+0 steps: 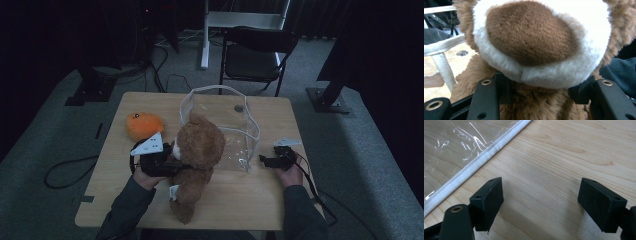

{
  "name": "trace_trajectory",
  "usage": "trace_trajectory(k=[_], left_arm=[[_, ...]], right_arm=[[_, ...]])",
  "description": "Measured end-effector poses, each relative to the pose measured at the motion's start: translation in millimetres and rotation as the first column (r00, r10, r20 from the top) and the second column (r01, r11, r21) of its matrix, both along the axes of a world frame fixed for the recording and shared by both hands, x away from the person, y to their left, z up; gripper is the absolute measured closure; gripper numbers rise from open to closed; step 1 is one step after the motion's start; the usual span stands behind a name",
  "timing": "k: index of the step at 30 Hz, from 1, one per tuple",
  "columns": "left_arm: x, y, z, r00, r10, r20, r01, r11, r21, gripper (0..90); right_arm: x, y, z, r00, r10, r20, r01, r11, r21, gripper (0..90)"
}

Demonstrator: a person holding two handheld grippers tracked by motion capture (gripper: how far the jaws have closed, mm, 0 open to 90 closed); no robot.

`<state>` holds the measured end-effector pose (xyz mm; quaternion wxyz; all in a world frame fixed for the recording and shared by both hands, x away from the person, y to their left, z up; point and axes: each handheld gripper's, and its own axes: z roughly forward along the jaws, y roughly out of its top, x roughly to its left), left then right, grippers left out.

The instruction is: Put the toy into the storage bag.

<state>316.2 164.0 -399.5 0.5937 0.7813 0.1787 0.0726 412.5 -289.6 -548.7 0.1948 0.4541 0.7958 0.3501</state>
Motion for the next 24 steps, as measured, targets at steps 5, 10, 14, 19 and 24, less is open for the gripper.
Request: trace_trajectory(k=[5,10,14,19,24], left_arm=[[-0.5,5.2,2.9,1.0,0.008,0.005,-0.008,0.9999,-0.015,46.7],[-1.4,9.8,5.0,0.9998,0.02,0.009,-0.02,0.9995,-0.026,46.7],[-1.8,14.9,6.6,0.9992,0.038,0.01,-0.037,0.9986,-0.038,46.8],[-1.7,21.9,9.2,0.9981,0.059,0.017,-0.058,0.9973,-0.044,46.9],[-1.6,30.1,11.8,0.9966,0.079,0.024,-0.078,0.9957,-0.049,46.9]], right_arm=[[-0.1,0.2,0.0,1.0,-0.002,-0.001,0.002,1.0,0.002,19.6],[-0.1,0.2,0.0,1.0,-0.002,-0.001,0.002,1.0,0.002,19.6],[-0.1,0.1,0.1,1.0,-0.001,-0.001,0.001,1.0,0.001,19.6],[-0.1,0.2,0.1,1.0,-0.002,-0.001,0.002,1.0,0.002,19.6],[-0.1,0.2,0.1,1.0,-0.002,-0.001,0.002,1.0,0.002,19.6]])
